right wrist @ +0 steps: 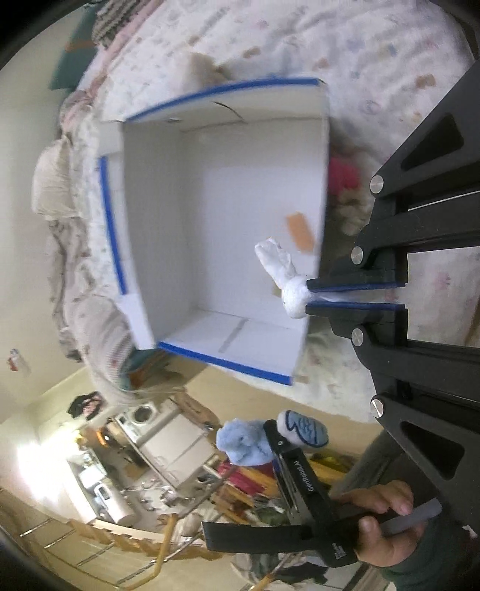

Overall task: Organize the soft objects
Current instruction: 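Lift both held items into the box and open both grippers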

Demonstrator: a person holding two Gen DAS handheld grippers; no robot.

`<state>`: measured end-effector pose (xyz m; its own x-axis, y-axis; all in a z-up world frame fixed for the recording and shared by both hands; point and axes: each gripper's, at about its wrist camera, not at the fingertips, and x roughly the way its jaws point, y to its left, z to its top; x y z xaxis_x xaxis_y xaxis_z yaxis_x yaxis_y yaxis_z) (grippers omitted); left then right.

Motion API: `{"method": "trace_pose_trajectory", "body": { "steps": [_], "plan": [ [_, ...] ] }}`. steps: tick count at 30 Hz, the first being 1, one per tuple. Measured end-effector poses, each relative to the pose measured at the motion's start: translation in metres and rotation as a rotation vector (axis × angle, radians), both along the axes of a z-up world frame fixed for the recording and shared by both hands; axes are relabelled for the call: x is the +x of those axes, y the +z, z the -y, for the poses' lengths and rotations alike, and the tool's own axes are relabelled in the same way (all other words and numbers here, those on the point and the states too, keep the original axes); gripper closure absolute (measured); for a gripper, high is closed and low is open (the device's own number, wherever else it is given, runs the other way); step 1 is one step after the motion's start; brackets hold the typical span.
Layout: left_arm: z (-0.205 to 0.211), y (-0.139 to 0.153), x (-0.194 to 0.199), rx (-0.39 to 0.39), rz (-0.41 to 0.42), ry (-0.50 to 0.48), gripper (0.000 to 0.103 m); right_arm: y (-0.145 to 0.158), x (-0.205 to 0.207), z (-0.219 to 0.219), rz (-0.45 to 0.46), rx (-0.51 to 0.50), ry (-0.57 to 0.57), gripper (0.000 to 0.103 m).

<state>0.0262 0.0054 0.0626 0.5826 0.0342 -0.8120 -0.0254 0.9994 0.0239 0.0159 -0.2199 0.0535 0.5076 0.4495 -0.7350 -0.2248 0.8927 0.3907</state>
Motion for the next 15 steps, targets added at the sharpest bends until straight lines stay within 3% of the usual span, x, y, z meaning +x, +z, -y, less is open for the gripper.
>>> {"method": "trace_pose_trajectory", "body": {
  "steps": [8, 15],
  "plan": [
    [0.026, 0.021, 0.044, 0.007, 0.051, -0.057, 0.084, 0.033, 0.033, 0.018, 0.082, -0.002, -0.052, 0.096],
    [0.048, 0.002, 0.087, 0.008, 0.022, -0.093, 0.084, 0.009, 0.078, 0.023, 0.056, -0.032, -0.076, 0.096]
  ]
}}
